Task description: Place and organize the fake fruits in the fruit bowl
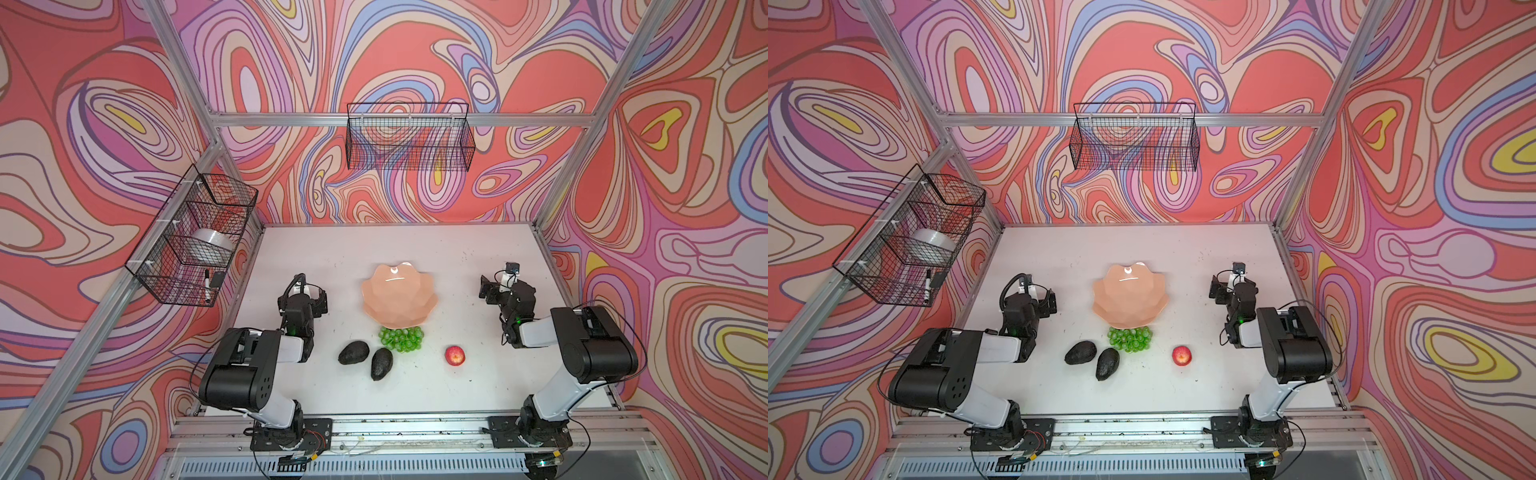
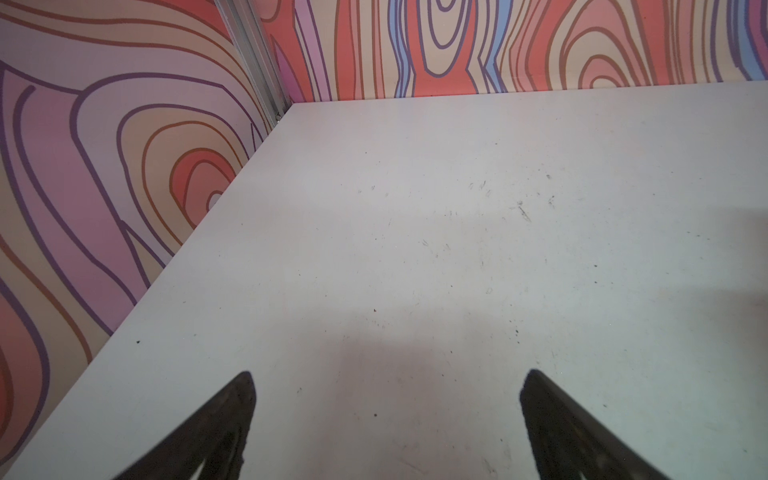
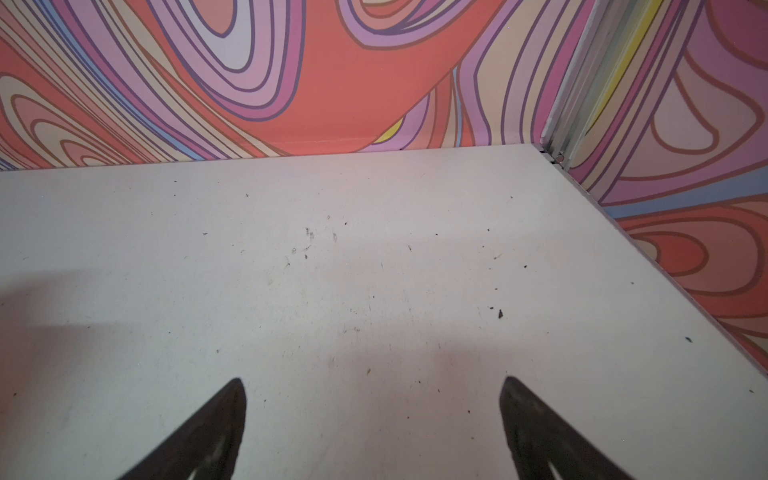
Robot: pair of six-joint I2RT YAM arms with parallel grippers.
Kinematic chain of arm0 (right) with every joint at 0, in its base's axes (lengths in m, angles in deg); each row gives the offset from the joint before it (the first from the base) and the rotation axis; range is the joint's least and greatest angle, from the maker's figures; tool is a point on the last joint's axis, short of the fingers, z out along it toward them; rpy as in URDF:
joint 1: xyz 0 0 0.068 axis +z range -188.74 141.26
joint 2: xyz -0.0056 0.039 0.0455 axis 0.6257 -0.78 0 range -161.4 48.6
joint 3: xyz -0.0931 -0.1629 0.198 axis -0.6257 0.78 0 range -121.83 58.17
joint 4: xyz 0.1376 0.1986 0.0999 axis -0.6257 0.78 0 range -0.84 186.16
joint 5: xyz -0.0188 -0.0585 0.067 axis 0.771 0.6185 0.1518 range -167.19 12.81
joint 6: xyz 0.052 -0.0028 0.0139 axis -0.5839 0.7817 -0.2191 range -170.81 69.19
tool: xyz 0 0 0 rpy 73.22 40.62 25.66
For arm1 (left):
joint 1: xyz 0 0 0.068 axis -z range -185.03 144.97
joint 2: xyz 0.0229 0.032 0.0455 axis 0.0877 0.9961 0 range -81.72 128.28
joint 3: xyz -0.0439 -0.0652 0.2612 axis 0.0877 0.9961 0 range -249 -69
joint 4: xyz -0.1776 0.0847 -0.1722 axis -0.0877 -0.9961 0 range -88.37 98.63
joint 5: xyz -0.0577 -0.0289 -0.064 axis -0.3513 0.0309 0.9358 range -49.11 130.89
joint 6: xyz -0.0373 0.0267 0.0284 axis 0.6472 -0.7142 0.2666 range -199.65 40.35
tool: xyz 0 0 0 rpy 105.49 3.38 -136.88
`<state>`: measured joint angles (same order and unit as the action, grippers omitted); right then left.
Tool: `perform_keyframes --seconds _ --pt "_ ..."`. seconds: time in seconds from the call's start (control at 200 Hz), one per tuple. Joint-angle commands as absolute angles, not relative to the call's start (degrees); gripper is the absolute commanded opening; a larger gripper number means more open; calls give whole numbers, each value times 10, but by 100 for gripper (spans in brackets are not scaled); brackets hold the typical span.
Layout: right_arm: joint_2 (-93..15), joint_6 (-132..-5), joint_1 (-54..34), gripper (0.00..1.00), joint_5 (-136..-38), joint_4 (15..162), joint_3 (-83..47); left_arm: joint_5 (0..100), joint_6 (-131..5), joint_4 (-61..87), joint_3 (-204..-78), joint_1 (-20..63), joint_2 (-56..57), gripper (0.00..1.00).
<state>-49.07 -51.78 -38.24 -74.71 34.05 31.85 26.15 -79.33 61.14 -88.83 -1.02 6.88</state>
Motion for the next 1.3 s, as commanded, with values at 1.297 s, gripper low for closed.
perform_keyframes --seconds 1.297 --pt "-64 -864 -182 97 -707 1303 140 269 -785 620 -897 -14 70 100"
